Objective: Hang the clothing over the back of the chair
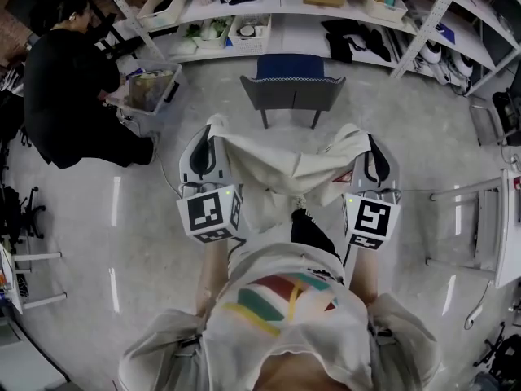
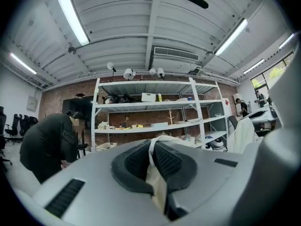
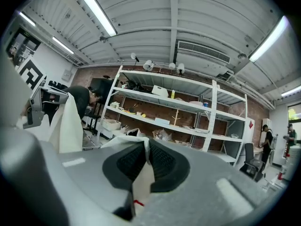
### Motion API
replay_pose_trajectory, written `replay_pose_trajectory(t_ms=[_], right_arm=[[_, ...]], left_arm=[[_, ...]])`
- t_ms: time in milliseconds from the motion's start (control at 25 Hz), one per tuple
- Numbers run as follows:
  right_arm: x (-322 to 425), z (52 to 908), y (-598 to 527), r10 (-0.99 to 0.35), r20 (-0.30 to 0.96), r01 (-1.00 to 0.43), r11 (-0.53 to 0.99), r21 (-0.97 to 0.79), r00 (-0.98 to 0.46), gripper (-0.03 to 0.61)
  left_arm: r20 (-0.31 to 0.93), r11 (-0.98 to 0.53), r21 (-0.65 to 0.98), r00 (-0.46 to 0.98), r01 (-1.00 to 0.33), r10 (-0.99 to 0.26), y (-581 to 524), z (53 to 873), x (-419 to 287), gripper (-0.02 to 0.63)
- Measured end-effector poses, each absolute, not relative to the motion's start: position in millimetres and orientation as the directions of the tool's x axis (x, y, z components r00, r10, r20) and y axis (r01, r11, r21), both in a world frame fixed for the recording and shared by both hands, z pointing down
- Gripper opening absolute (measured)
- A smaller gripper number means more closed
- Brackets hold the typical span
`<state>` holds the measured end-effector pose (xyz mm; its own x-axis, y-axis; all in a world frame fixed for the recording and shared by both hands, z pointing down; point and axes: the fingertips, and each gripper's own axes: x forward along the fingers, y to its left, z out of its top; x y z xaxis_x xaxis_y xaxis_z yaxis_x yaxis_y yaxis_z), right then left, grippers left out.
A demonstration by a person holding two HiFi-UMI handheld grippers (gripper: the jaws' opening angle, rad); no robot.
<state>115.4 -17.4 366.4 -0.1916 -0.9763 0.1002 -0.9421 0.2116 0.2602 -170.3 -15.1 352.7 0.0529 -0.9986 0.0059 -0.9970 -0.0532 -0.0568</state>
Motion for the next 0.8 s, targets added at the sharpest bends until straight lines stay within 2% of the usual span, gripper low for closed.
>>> replay_pose_trajectory(t_ms=[520,800], right_arm=[[146,344,-169,-0.963,0.075,-0.926,0.271,0.265,-0.260,0.011],[154,346,-219,-0.958,0.087,-0.924,0.288,0.252,-0.275,0.011]], left_arm=[[-0.038,0.030,-0.063,-0.028,-0.998,-0.999,-150,327,-146,0.015],[-0.023,0.066,-0.078,-0.065,-0.995,-0.998,-183,327,-149,0.015]])
